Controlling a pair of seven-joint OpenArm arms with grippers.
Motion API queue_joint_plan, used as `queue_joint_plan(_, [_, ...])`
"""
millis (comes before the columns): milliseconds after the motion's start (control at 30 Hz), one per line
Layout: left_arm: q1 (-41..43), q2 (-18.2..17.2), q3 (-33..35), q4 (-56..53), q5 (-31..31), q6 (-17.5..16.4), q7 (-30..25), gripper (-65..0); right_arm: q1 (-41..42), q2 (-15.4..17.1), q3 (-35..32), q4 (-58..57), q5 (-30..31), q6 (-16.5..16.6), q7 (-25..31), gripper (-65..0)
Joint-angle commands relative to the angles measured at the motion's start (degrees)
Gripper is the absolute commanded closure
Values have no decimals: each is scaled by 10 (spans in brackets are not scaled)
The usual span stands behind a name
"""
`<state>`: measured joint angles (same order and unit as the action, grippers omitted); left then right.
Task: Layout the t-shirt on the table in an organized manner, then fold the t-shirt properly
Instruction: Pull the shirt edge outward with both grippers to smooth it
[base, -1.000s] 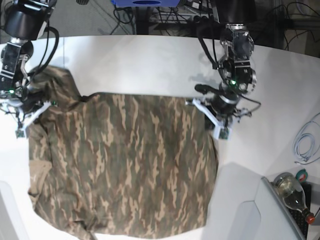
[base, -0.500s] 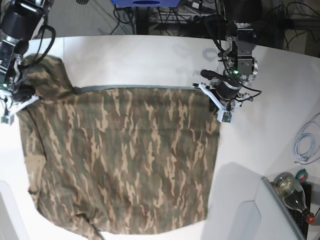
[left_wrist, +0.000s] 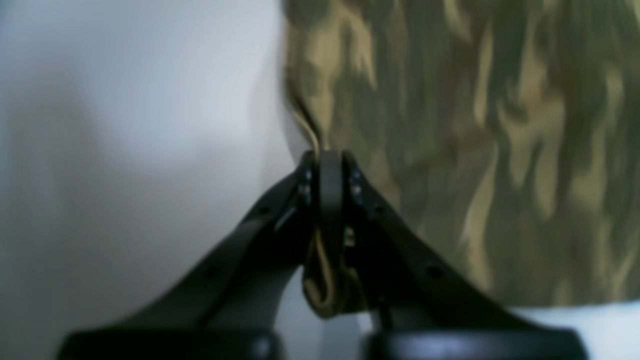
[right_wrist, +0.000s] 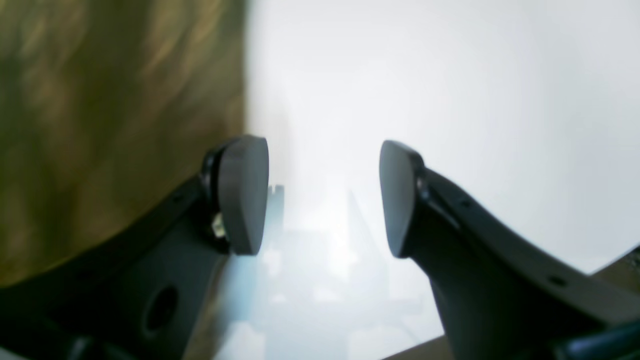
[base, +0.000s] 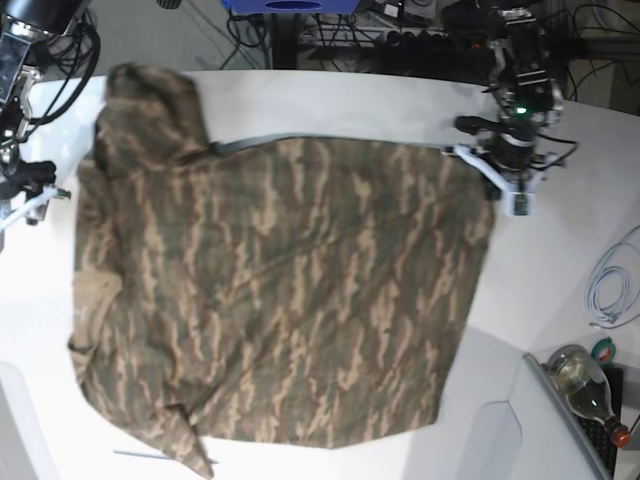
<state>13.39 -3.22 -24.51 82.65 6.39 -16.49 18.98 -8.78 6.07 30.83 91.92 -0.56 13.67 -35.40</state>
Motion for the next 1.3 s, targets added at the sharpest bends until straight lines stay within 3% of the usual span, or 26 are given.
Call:
queue_joint_plan(0, [-1,-5,-14,32,-4,1,-17,-99,14,7,-15,12,3,16,12,-335])
queue_joint_plan(133, [12,5,-29,96,-2,1,-16,-234,25,15,-69,13,3,25,13,-333])
queue_joint_plan(233, [12,18,-33,117,2,1,-15,-283,31,14,-129,14,3,27,13,-323])
queue_joint_plan(300, [16,25,-36,121,2,1,7,-285,33,14,-177,10,5,27,13,-240])
queue_joint_plan(367, [22,27,-36,128,-5,1,34,-283,35,6,-217,2,4,26,13,-98])
queue_joint_plan(433, [24,31,-32,126,-5,1,37,-268,52,-13,-232,-19,2,26,13,0])
queue_joint_plan(500, [15,46,-27,108,-3,1,36,-143,73,-31,-233,-64,2,26,13,-11])
queue_joint_plan(533, [3,49,-19,93,0,1,36,-20,90,-36,-233,-92,2,26,14,-14])
queue_joint_plan(567, [-10,49,-13,75,2,1,36,0,104,-38,-231,-119,2,25,14,-9])
queue_joint_plan(667, [-52,48,-11,4,2,1,33,0,137,-39,-230,-186,2,17,48,-9])
queue_joint_plan(733, [-67,41,-11,-40,2,1,6,0,147,-35,-232,-222,2,-37,79,-8])
queue_joint_plan(800, [-74,32,-8,-75,3,1,-23,0,159,-27,-233,-252,2,-66,85,-8])
queue_joint_plan(900, [-75,27,-7,-120,3,18,-42,0,168,-11,-230,-296,3,-69,85,-8])
queue_joint_plan(1033, [-75,5,-5,-162,3,76,-43,0,164,7,-228,-302,3,-72,85,-6])
queue_joint_plan(1200, [-71,-10,-5,-194,-3,77,-43,0,157,24,-181,-294,2,-72,85,-6])
queue_joint_plan(1267, [-69,-10,-5,-193,-3,77,-43,0,157,45,-172,-296,2,-72,85,-6])
